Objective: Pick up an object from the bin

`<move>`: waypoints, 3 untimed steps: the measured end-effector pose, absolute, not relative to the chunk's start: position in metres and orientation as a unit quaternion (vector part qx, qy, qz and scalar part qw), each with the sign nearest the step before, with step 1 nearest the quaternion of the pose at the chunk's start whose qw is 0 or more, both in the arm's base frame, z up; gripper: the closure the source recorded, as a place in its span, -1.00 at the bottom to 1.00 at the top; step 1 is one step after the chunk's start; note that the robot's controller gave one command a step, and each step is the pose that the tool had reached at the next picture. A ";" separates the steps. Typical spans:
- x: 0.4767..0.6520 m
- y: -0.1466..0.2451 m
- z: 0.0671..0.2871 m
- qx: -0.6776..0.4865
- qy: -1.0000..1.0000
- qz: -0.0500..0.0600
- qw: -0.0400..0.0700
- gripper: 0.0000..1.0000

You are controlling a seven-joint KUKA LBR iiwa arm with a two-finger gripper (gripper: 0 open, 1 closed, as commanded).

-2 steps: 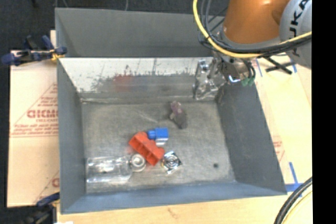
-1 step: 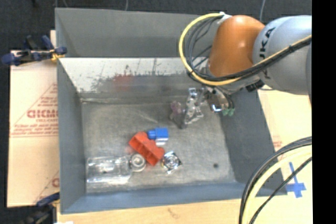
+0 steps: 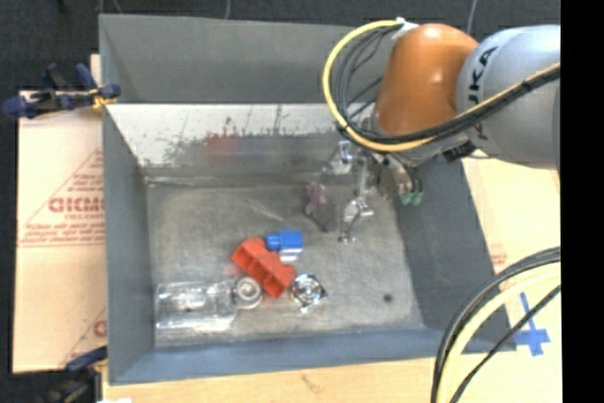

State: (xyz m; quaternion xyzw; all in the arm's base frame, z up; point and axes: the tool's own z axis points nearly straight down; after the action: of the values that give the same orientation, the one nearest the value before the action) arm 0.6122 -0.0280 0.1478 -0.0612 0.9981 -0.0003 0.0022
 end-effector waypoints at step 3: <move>0.655 -0.051 0.231 0.110 0.994 0.000 0.007 1.00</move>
Offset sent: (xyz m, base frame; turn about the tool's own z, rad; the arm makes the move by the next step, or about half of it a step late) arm 0.0382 0.0252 -0.0778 0.3221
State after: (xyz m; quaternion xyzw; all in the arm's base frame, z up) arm 0.6551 -0.0512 0.2310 0.1103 0.9939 -0.0002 0.0074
